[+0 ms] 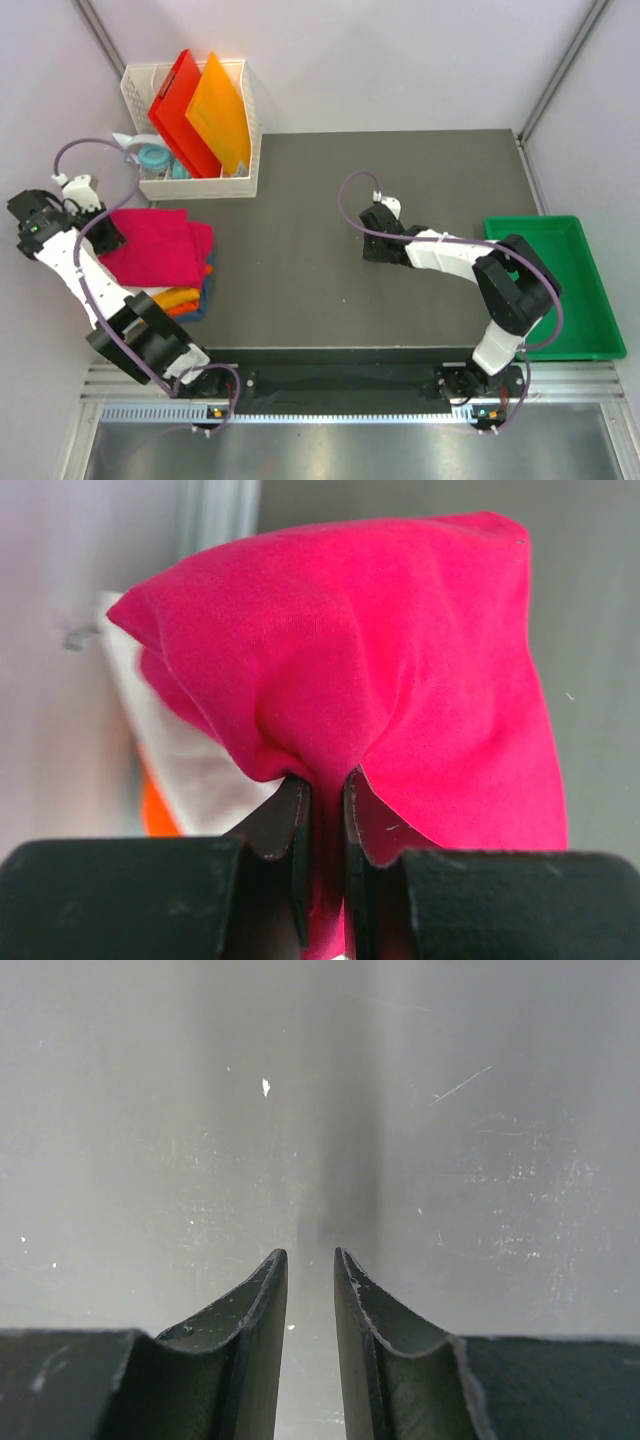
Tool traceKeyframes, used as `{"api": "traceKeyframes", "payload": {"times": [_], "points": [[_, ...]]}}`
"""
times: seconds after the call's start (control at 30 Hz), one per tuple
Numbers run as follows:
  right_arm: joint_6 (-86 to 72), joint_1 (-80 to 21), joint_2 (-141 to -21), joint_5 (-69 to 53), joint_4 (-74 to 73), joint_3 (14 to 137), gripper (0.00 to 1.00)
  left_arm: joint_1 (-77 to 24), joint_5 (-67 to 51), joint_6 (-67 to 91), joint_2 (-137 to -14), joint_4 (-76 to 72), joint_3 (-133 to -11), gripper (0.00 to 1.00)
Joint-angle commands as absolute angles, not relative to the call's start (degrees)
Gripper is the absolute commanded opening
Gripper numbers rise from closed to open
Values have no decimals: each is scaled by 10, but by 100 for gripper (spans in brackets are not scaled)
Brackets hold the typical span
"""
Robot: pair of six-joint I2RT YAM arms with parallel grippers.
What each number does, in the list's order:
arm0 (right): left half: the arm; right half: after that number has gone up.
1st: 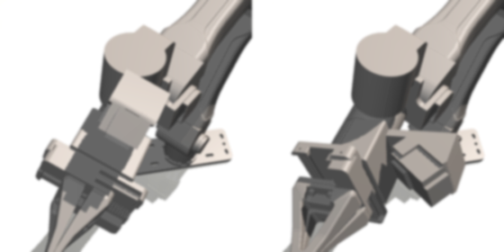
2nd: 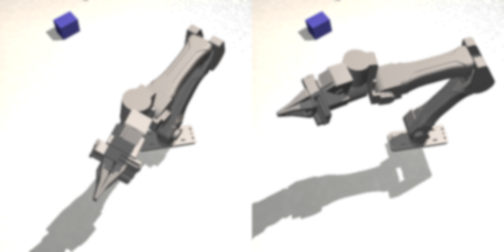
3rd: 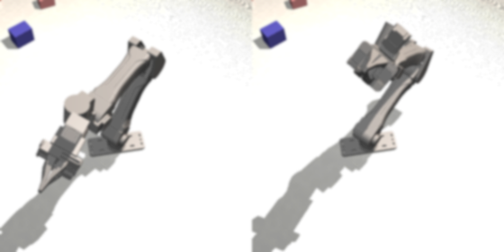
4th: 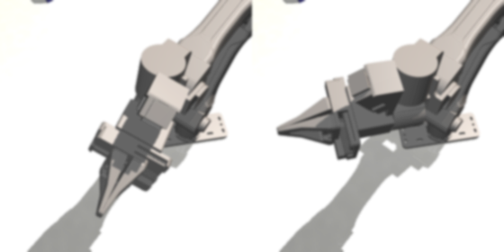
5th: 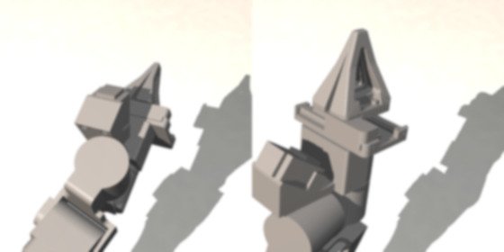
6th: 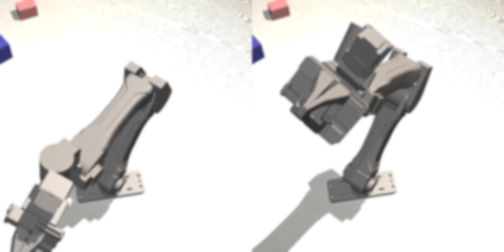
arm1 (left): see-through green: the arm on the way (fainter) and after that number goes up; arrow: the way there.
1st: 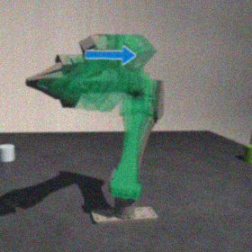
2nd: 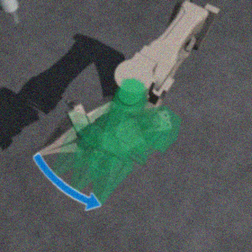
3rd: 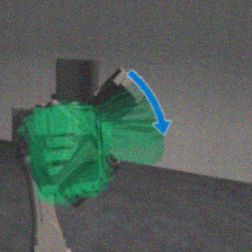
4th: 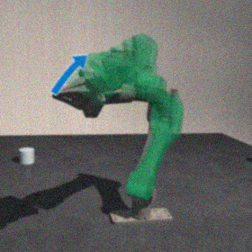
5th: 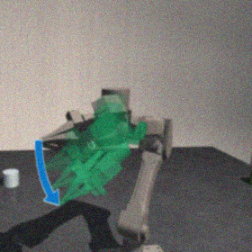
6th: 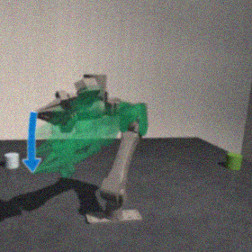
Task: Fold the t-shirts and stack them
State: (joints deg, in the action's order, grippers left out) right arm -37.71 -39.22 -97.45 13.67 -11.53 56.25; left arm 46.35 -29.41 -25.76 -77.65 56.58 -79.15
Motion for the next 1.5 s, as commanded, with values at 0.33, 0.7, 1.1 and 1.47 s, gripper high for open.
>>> {"api": "traceKeyframes", "payload": {"times": [0.33, 0.7, 1.1, 1.47], "points": [[-417, -414, -998, 141, -107, 599, 25, 515, -349, -390, -792, 589, -798, 0], [-423, -438, -1028, 143, -117, 637, 25, 515, -443, -360, -693, 594, -877, 0], [-420, -441, -1031, 144, -116, 632, 25, 514, -390, -403, -695, 585, -762, 0], [-409, -441, -1034, 151, -123, 639, 25, 505, -423, -357, -719, 594, -805, 0]]}}
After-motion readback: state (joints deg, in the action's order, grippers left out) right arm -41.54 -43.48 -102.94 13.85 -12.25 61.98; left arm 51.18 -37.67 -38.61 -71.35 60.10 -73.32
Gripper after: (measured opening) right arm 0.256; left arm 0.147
